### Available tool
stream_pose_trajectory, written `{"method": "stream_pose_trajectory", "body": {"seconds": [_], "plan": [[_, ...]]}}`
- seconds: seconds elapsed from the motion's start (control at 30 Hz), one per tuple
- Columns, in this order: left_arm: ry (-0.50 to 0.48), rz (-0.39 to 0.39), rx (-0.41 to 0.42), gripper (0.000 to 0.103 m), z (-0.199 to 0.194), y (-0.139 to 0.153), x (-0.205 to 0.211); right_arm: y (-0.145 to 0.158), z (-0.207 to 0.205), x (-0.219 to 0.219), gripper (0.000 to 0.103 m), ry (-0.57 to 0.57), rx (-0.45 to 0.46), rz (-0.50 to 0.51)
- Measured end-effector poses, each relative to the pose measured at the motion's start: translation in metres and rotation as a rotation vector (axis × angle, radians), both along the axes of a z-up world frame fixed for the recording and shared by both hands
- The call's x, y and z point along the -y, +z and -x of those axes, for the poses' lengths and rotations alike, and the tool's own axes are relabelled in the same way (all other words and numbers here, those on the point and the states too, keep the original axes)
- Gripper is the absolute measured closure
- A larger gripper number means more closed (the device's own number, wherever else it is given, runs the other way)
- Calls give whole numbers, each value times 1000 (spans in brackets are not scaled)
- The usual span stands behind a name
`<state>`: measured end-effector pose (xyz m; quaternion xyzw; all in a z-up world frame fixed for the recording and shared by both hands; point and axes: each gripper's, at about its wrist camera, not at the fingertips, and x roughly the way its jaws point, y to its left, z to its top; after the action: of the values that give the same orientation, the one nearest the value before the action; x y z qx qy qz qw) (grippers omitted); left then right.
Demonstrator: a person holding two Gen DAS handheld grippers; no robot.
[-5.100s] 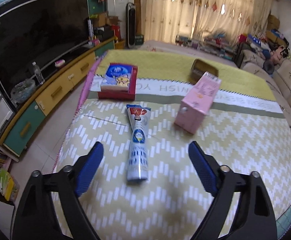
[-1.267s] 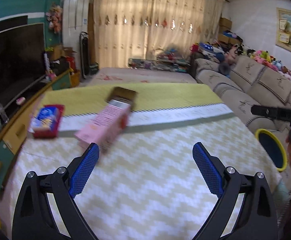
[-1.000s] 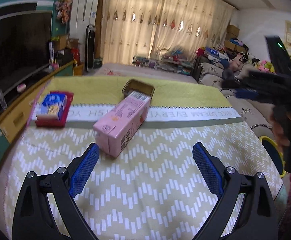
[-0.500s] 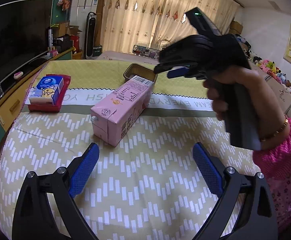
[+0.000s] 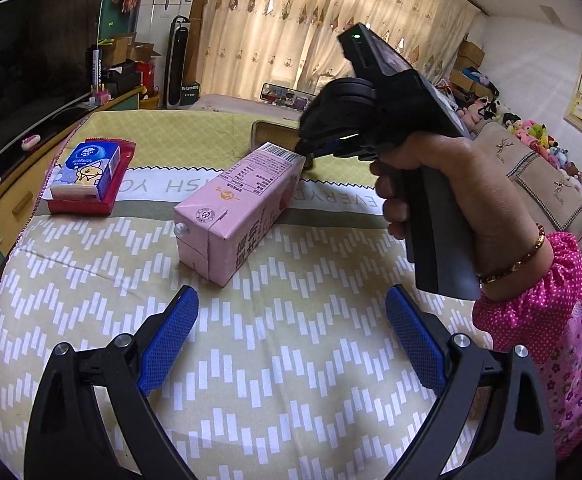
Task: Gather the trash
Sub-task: 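Grasp the brown plastic tray with the right gripper, then carry the brown plastic tray to the yellow bin and release it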
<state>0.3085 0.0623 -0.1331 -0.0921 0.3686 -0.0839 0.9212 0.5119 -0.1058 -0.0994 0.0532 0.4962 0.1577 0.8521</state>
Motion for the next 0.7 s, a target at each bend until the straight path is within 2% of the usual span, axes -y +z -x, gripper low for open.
{"method": "stream_pose_trajectory", "body": {"seconds": [0.2,0.4,0.5,0.7], "plan": [[1,-6,0,10,2,0,1,14,11,36,98,-49,47,-18],[2,-22,8,10,5,2,5,35,49,100,98,-102,107,-23],[-1,-32,7,10,6,2,9,43,79,149,98,-159,127,-34],[-6,-58,20,10,10,6,20,41,150,262,98,-361,149,-34]]}}
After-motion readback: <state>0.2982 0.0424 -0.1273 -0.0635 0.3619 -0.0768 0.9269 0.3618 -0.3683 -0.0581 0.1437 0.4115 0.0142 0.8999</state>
